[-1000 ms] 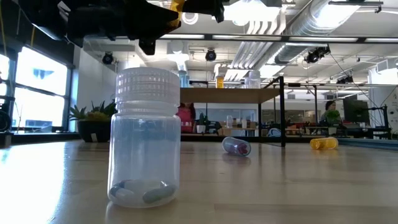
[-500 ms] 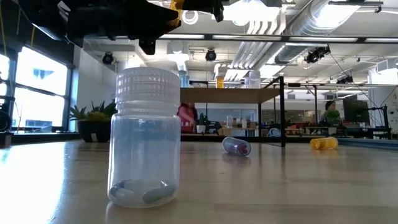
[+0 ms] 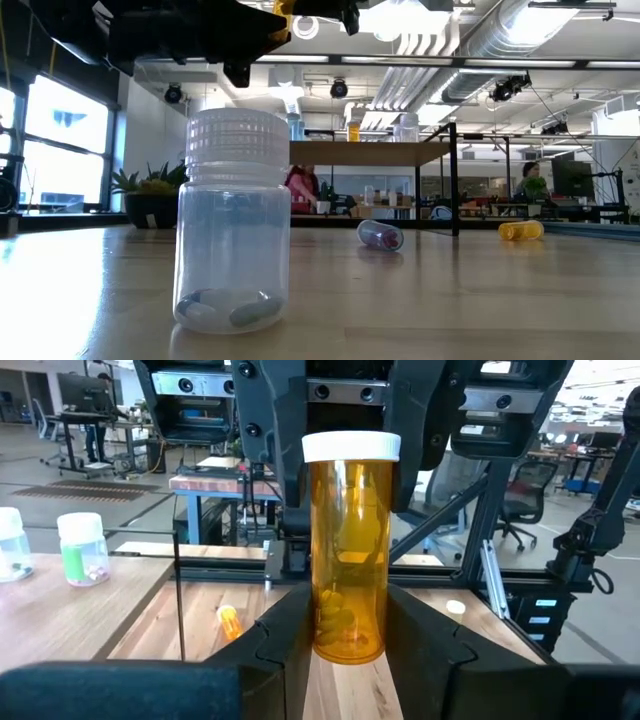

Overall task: Pick and place medicine bottles onto shelf by color
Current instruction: Put the bottom orange bottle on the shelf aligned with the other orange pill bottle

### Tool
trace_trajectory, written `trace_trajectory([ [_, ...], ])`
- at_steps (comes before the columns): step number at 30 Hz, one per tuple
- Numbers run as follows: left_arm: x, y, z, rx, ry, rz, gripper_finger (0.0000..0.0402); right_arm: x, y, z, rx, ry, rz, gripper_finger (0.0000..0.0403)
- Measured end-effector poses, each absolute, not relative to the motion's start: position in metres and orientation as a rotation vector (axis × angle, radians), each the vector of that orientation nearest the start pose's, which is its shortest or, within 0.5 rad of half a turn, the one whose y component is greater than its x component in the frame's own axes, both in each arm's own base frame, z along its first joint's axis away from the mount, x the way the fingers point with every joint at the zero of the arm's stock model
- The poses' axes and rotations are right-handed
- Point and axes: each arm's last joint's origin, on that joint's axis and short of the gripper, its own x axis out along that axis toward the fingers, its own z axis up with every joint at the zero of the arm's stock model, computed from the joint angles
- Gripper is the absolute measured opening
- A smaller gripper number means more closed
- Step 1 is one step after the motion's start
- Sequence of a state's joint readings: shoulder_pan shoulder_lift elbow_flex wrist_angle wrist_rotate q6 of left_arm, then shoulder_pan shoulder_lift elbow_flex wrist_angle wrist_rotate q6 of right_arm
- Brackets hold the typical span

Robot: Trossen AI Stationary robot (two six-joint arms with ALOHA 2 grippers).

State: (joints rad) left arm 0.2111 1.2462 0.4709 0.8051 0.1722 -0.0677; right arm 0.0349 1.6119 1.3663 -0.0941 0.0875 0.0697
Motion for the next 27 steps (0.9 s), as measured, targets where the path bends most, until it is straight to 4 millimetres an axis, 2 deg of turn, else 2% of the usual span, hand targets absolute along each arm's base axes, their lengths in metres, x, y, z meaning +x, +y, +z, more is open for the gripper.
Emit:
trace_trajectory([
  [8, 0.245, 0.047, 0.228, 0.003, -0.028, 0.040, 0.0113, 0.374, 0.011, 0.333, 0.048, 0.346, -0.062, 0.0093],
  [20, 0.244, 0.047, 0.228, 0.016, -0.029, 0.050, 0.0203, 0.371, 0.008, 0.332, -0.001, 0.369, -0.126, 0.0093],
  [27, 0.238, 0.052, 0.230, 0.035, 0.013, 0.085, 0.0218, 0.357, 0.004, 0.350, -0.034, 0.331, -0.246, 0.0093],
])
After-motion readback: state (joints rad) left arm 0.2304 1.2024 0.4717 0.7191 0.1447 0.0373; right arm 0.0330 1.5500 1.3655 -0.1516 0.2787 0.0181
